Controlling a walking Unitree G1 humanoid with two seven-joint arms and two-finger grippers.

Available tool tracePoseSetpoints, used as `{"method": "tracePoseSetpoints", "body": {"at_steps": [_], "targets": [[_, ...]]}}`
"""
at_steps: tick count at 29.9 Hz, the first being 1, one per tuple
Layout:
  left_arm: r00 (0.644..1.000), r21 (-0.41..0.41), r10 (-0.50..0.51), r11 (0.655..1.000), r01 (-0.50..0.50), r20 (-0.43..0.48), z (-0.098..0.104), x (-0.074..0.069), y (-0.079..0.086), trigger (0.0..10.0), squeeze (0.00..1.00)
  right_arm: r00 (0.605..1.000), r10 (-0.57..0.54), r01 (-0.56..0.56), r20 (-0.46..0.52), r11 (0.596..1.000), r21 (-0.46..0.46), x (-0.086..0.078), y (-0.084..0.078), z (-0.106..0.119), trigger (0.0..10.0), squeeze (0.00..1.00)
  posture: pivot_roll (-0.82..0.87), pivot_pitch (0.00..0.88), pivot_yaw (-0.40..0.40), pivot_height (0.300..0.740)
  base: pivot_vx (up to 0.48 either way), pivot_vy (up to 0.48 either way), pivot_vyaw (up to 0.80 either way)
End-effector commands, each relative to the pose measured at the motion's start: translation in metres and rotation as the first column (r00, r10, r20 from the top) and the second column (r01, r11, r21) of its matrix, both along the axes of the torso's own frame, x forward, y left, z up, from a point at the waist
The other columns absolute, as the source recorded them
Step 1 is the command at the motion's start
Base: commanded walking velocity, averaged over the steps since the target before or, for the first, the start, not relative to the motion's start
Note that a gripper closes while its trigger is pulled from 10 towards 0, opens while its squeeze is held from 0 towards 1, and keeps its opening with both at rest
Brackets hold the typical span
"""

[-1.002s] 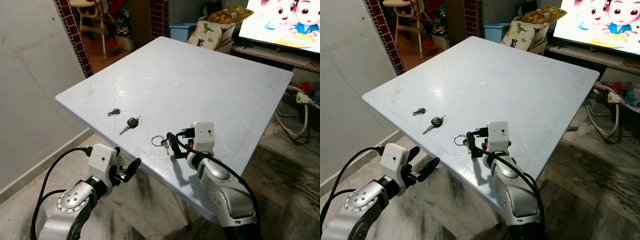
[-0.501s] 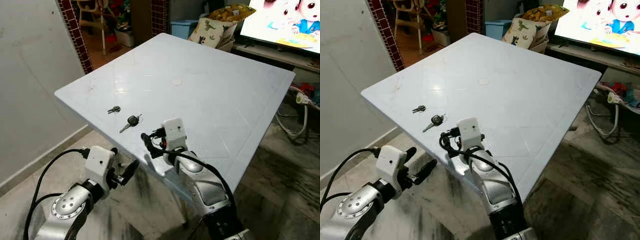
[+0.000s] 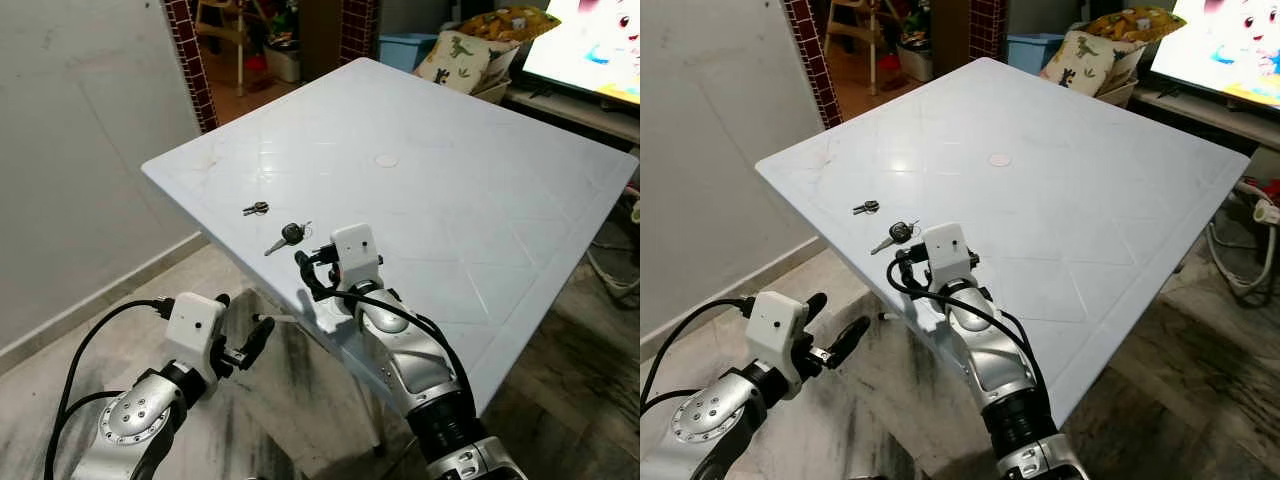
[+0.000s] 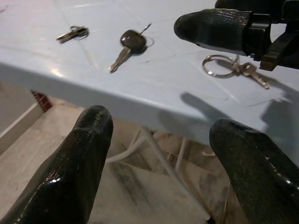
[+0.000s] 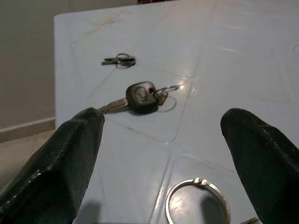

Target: Hang keys on a hook

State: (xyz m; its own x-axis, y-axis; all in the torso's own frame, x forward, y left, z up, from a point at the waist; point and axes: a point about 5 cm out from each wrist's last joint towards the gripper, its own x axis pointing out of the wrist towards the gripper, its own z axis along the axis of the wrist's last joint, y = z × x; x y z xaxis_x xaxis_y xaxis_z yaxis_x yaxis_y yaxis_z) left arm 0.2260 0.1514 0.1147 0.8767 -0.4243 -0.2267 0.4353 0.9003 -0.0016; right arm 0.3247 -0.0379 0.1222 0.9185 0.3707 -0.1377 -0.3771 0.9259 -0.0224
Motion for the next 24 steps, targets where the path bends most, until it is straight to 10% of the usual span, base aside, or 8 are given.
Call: {"method": "tracePoseSetpoints", "body": {"at_steps": [1,24], "targets": [[1.000,0.004,-0.003,1.000,0.003,-0.023,-0.002,0.002,0.001,10.0,0.00,0.998,-0.057,0.057,-0.009,0.998,0.014,0.002,-0.010,-0.001,10.0,0.00,0.06,0.054,0.042,0.740,0.000,0.000,0.00],[0.985,0.023,-0.156,0.987,0.158,-0.076,-0.007,0.007,-0.008,10.0,0.00,0.988,-0.069,0.057,-0.141,0.994,-0.090,-0.009,-0.023,-0.017,10.0,0.00,0.04,0.050,0.052,0.740,0.000,0.000,0.00]]}}
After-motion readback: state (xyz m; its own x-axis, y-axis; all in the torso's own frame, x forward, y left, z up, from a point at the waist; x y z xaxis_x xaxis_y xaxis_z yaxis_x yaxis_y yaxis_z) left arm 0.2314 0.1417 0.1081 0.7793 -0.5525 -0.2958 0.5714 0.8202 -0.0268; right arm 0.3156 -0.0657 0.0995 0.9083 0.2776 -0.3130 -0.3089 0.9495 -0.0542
